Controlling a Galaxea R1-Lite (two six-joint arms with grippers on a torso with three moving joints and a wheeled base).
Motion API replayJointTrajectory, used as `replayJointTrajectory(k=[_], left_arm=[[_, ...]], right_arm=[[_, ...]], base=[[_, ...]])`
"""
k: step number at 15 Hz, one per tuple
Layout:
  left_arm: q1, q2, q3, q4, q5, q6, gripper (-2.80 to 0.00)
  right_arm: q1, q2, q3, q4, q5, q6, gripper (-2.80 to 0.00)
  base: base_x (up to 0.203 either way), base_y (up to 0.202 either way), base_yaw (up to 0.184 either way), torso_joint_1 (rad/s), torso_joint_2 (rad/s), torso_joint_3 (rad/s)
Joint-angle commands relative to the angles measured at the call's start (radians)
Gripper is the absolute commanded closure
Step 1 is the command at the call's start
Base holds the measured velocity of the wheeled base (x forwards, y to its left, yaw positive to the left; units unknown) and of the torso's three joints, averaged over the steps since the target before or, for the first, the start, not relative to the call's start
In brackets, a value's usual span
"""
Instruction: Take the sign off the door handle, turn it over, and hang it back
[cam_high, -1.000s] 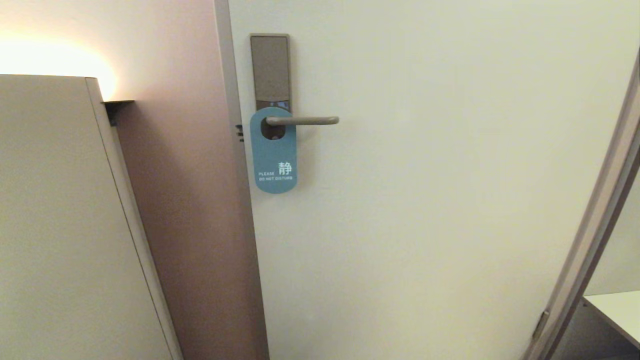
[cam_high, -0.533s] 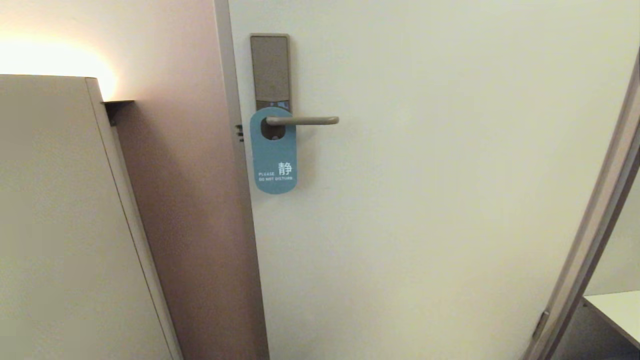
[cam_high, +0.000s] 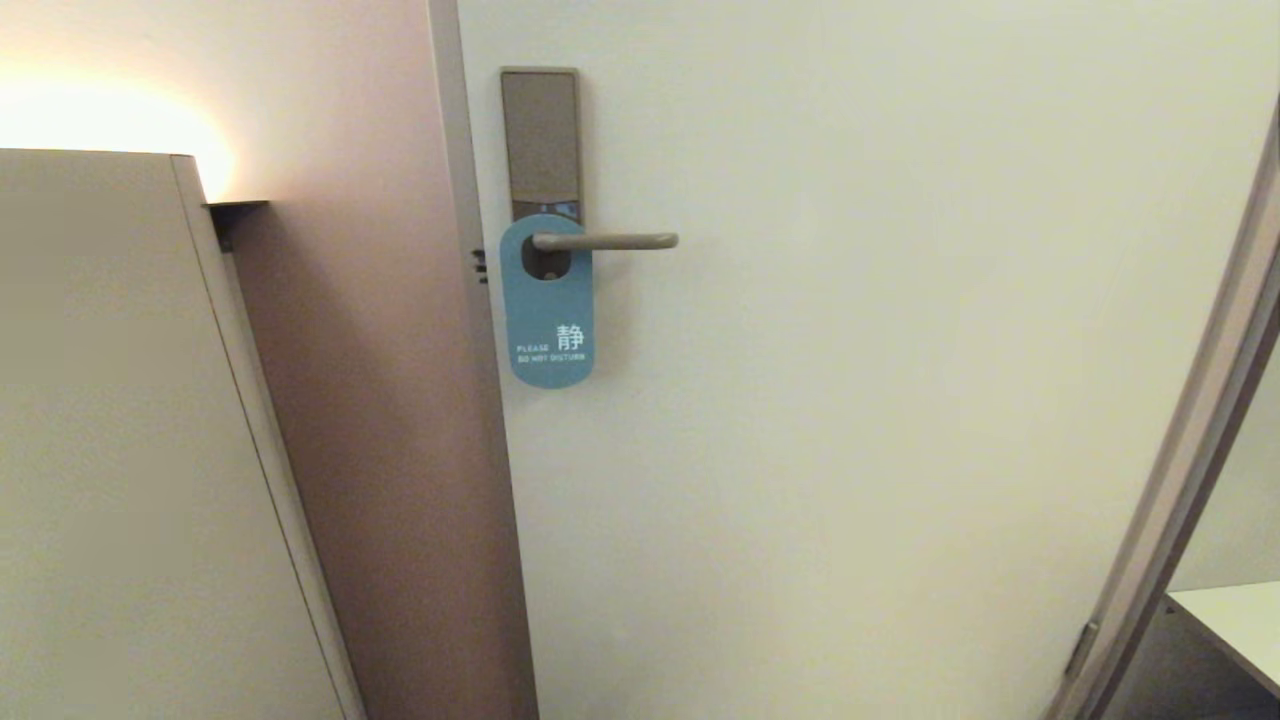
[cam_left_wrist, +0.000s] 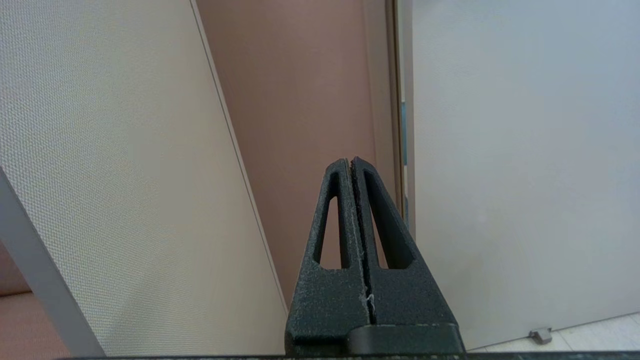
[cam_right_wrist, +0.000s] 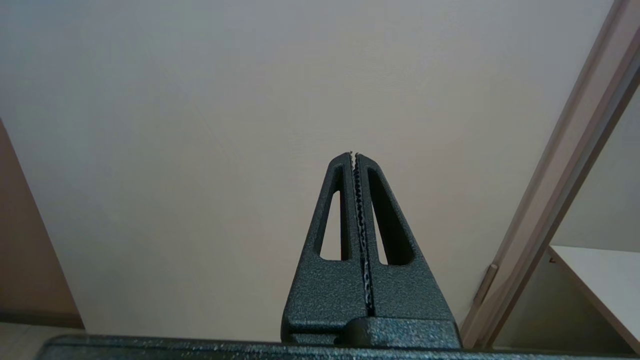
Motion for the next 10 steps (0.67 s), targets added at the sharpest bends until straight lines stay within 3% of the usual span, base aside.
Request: replayJointTrajectory(k=[1,10], left_arm=[[0.0,0.0,0.0,0.0,-0.001,0.001,0.0],[0.0,0.0,0.0,0.0,-0.001,0.001,0.0]], right_arm=[[0.0,0.001,0.0,0.0,0.002,-0.002,0.0],[0.0,0.001,0.0,0.0,0.0,0.001,0.0]], base=[[0.0,0.0,0.0,0.0,0.0,0.0],[0.0,0.0,0.0,0.0,0.0,0.0]])
